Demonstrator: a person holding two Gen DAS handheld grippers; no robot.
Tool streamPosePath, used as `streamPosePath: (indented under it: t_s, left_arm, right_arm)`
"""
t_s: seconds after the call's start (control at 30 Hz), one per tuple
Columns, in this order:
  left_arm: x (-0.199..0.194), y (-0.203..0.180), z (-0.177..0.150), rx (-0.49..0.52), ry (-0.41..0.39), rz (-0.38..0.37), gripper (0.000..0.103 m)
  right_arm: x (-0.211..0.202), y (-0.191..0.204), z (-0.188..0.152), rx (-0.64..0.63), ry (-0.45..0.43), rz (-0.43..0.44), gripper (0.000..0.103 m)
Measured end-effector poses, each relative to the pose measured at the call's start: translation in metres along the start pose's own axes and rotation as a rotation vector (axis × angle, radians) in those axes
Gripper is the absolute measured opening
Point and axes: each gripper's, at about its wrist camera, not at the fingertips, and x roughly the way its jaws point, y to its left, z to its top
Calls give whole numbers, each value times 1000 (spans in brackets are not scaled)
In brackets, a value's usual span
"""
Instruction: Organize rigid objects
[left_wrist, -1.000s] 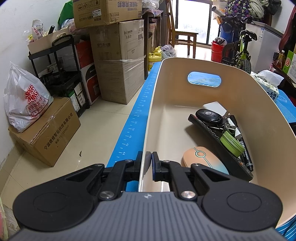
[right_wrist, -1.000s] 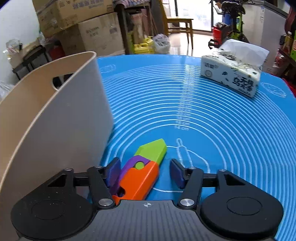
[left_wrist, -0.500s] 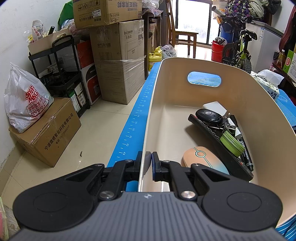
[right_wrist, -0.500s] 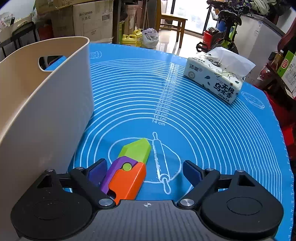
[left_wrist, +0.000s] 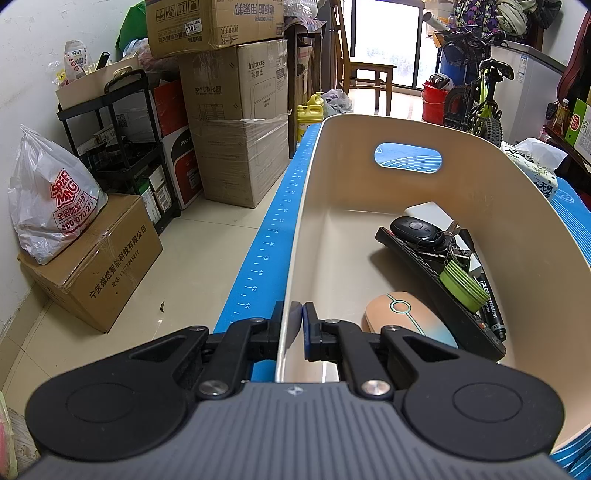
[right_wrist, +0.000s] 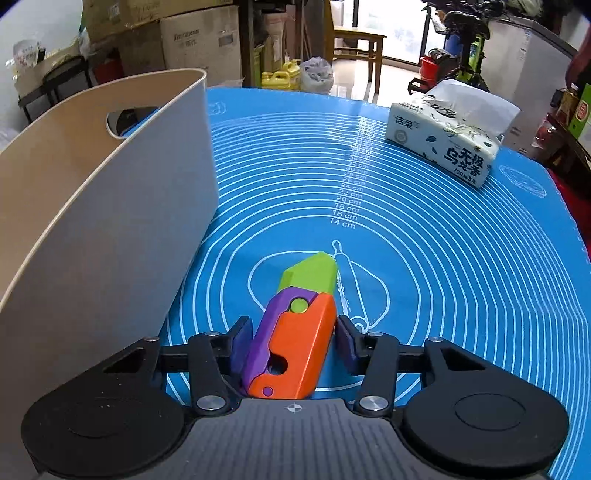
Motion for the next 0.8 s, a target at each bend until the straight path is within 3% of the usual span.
streamPosePath:
  t_s: [0.3,0.53,0.7,0.8]
  left_arm:
    - [0,1,0,0,0,0,10]
    - [0,1,0,0,0,0,10]
    - [0,1,0,0,0,0,10]
    - [0,1,0,1,0,0,10]
  right_arm:
    - [-46,1,7,-7,-169,-16,50]
    - [-96,11,30,5,-314,56,50]
    - [-112,41,39,-54,-355,141,50]
    - [-108,62,44,-104,-335,172,50]
